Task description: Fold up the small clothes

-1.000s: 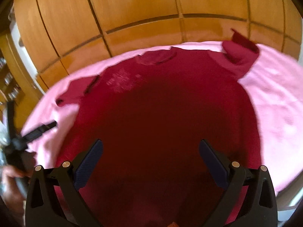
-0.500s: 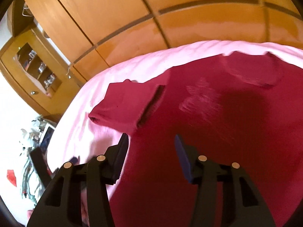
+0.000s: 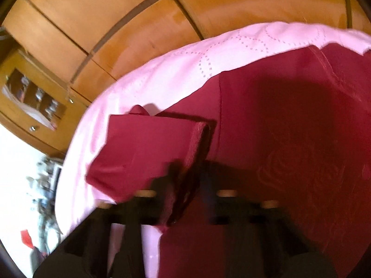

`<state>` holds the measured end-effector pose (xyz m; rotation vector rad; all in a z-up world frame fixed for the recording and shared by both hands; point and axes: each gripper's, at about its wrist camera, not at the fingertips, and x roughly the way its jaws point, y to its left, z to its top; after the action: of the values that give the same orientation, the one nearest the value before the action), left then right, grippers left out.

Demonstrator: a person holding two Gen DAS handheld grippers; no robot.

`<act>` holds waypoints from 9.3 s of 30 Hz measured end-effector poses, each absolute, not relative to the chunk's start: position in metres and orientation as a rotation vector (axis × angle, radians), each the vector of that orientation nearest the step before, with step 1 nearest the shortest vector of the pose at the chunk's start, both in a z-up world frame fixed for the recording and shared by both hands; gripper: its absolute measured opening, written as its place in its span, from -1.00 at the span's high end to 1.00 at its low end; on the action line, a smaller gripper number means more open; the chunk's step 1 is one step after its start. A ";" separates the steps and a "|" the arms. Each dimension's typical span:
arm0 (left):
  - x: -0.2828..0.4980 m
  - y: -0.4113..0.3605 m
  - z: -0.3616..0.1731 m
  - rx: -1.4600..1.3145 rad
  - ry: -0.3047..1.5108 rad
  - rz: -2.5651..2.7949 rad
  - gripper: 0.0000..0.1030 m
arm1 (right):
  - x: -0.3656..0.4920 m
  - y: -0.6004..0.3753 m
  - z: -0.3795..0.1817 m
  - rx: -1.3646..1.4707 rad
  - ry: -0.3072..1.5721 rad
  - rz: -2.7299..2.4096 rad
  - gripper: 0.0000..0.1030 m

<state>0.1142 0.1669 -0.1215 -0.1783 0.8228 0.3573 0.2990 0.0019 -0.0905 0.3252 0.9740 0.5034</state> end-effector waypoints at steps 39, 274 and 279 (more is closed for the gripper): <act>0.158 0.067 -0.067 -0.102 0.750 0.200 -0.96 | 0.276 -0.282 -0.078 0.316 0.751 0.036 0.91; 0.256 -0.011 -0.066 -0.206 0.942 -0.245 0.92 | 0.180 -0.397 -0.125 1.036 0.534 0.021 0.77; 0.250 -0.011 -0.097 -0.194 0.932 -0.250 0.90 | 0.181 -0.390 -0.133 0.955 0.553 -0.029 0.87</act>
<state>0.2498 -0.0112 -0.0967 -0.1944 0.9322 -0.2502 0.1809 -0.3895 -0.1326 0.9546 0.5534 -0.0292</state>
